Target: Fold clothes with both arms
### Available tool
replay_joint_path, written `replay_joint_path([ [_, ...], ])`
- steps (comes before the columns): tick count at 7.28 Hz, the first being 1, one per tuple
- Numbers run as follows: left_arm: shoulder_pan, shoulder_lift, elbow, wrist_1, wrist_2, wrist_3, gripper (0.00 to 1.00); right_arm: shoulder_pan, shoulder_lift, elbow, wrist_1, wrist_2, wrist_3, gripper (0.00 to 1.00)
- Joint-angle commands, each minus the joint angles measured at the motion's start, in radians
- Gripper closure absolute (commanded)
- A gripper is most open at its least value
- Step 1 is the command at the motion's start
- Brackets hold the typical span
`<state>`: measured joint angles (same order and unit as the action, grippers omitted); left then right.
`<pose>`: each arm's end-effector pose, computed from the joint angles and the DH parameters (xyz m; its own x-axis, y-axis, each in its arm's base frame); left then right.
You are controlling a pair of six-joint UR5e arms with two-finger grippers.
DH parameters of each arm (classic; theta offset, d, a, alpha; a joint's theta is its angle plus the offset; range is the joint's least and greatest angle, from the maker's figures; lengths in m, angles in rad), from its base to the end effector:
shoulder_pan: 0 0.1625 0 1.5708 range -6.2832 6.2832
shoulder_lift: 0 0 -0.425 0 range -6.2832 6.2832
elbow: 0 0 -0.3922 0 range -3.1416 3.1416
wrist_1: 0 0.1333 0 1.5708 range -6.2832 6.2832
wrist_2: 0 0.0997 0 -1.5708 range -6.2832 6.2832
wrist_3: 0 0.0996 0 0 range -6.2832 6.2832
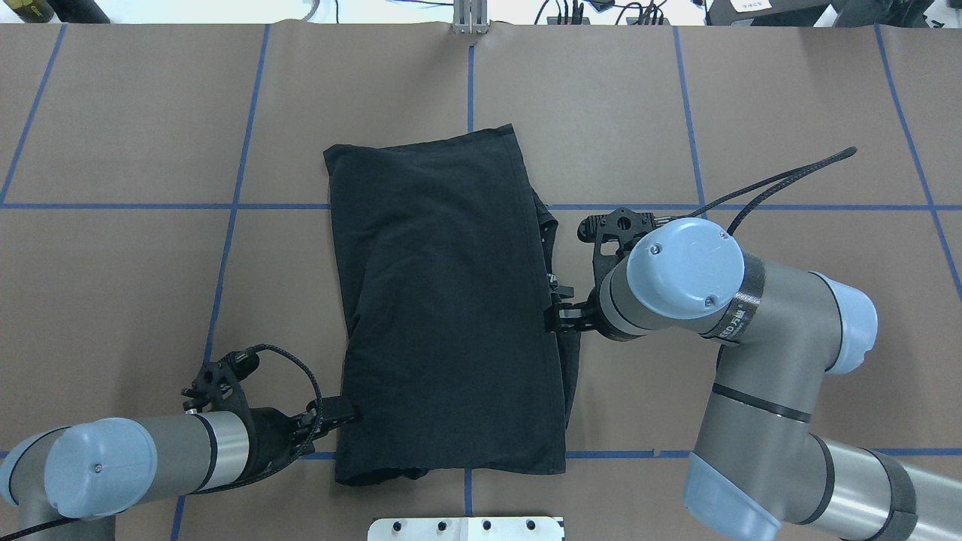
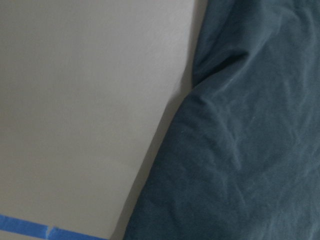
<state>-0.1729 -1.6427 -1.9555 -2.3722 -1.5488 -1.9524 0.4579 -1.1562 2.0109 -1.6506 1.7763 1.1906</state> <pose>0.4771 -0.2209 0.3493 0.2096 -0.4146 -0.8856 0.2916 0.8910 -0.3481 -0.4596 -0.3525 0.2555 0.7082 -0.0560 0.7038 -0.0451 0.9912 0.1243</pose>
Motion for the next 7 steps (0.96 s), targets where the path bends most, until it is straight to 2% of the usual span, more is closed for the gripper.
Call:
replay_joint_path([
  [1,0.015,-0.002,0.024,-0.022,0.016,-0.038,0.12,-0.001,0.003,0.002,0.000,0.000,0.000,0.00],
  [5,0.078,-0.014,0.079,-0.076,0.018,-0.057,0.26,-0.001,0.003,0.002,-0.001,0.002,0.000,0.00],
  [7,0.079,-0.015,0.079,-0.114,0.015,-0.060,0.54,-0.001,0.003,0.003,0.000,0.002,0.000,0.00],
])
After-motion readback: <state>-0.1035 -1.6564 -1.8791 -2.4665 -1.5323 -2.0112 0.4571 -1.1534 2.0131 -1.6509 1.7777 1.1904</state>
